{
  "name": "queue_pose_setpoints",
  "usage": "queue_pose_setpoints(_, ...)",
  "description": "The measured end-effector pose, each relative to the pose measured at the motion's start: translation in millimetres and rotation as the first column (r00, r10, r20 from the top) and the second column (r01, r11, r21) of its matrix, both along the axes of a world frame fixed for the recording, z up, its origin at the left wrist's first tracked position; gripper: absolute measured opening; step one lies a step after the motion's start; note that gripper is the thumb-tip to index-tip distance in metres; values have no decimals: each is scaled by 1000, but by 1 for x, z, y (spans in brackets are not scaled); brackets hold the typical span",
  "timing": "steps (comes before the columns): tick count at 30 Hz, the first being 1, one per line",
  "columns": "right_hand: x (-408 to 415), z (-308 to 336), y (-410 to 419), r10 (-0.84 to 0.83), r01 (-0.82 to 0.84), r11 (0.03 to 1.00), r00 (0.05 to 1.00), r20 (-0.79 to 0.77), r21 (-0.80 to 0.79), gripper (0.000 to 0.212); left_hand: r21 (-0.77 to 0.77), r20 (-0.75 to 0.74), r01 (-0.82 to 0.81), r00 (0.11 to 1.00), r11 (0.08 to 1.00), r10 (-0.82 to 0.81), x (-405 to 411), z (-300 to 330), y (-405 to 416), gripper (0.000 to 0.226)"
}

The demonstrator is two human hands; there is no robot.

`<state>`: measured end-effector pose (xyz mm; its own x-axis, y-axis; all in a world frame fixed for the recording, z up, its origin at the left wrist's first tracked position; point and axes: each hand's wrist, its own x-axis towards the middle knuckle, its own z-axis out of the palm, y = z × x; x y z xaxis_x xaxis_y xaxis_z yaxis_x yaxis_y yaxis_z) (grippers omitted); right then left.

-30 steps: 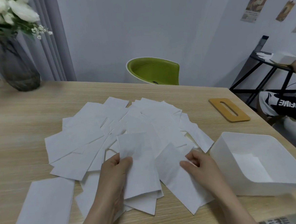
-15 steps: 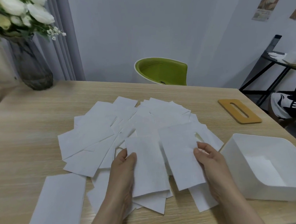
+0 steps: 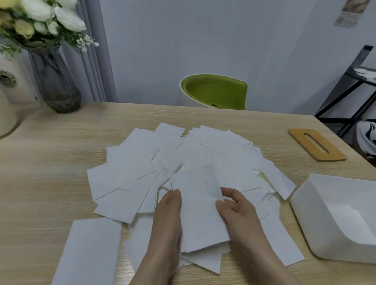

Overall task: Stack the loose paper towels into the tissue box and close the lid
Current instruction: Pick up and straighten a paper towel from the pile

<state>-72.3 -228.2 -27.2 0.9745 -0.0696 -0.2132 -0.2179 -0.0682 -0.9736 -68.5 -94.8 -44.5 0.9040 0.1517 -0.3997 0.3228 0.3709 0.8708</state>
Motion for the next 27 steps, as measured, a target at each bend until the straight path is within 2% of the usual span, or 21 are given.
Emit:
queue_pose_setpoints(12, -4, 0, 8, -9, 8, 1000, 999, 36, 29, 19, 74, 57, 10, 998, 997, -15, -1, 2, 0, 22)
queue_pose_setpoints(15, 5, -2, -3, -91, 94, 995, 993, 76, -31, 19, 76, 52, -1, 999, 997, -3, 0, 2, 3, 22)
queue_pose_setpoints(17, 15, -5, -15, -169, 192, 971, 973, 159, -141, 18, 51, 46, -6, 999, 999, 3, 0, 3, 5, 22)
queue_pose_setpoints(18, 20, -6, -22, -180, 234, 939, 959, 217, -252, 18, 39, 43, -6, 999, 999, 5, 1, 4, 6, 22)
queue_pose_setpoints(20, 29, -8, -35, -122, 272, 799, 947, 297, -537, 24, 25, 35, -9, 999, 1000, 9, 2, 4, 8, 21)
queue_pose_setpoints(22, 35, -9, -44, -34, 231, 646, 961, 274, -728, 39, 13, 31, -13, 999, 1000, 12, 3, 4, 9, 21)
queue_pose_setpoints(25, 39, -12, -45, 31, 148, 524, 981, 192, -839, 57, 6, 28, -15, 999, 1000, 15, 2, 4, 9, 23)
queue_pose_setpoints(27, 39, -15, -42, 39, 162, 489, 978, 207, -857, 61, 1, 26, -17, 1000, 1000, 17, 2, 4, 9, 24)
